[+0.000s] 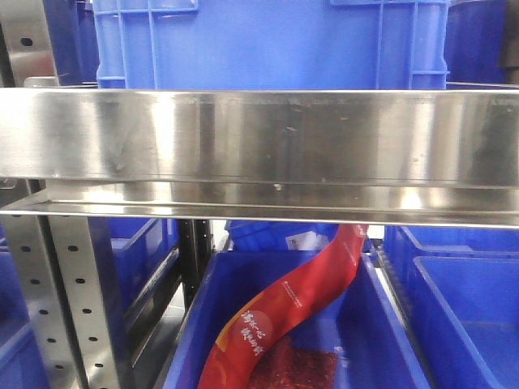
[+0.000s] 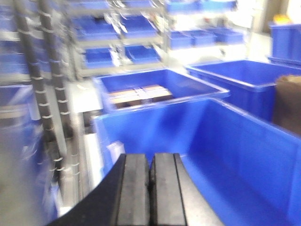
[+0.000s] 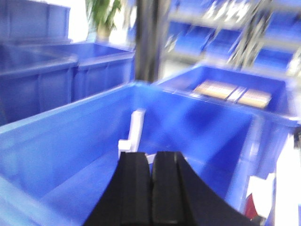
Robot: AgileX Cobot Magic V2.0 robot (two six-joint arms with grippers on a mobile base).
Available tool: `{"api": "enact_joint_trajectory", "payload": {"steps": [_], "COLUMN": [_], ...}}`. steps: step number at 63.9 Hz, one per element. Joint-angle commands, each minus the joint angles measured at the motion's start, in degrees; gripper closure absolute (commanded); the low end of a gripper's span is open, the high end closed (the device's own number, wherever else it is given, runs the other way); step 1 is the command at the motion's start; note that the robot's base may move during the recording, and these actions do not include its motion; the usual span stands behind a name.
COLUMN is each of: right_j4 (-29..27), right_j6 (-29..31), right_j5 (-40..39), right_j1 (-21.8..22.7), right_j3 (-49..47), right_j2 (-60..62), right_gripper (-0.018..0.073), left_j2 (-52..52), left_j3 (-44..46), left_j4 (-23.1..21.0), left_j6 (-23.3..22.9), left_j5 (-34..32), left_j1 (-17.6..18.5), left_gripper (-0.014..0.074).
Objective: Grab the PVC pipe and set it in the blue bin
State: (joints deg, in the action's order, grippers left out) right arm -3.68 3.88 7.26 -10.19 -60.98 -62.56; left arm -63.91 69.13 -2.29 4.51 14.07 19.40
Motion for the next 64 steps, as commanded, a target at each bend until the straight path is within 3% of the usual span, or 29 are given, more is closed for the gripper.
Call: {"api": "enact_joint_trajectory", "payload": {"steps": [1,8,20,64], "right_j4": [-0.1,-0.2,-0.2,-0.2], "right_j6": [0.1,0.1,0.1,0.1], "right_j5": [-8.2,-11.7,-8.5,-7.7], "right_j1": [0.4,0.4,0.4,0.4], "right_j3": [8.1,18.1,23.4,23.4], "right_j2": [4.7,11.9,20.7,26.2], "right_gripper": [0.0727,0.0727,0.0727,0.0727], "left_j2": [4.8,13.1,22.5,26.5], "left_j3": [-7.4,-19.1,-29.2,-30.7], "left_j4": [-1.3,-2.1,-2.1,-2.1], "left_j6": [-0.3,-0.3,-0.3,-0.3], "left_j5": [-3.4,-8.0,-11.8,-13.5], "left_j1": [-0.3,-0.3,-0.3,-0.3], "left_gripper": [0.0707,0.0707,0.0707,0.0707]}}
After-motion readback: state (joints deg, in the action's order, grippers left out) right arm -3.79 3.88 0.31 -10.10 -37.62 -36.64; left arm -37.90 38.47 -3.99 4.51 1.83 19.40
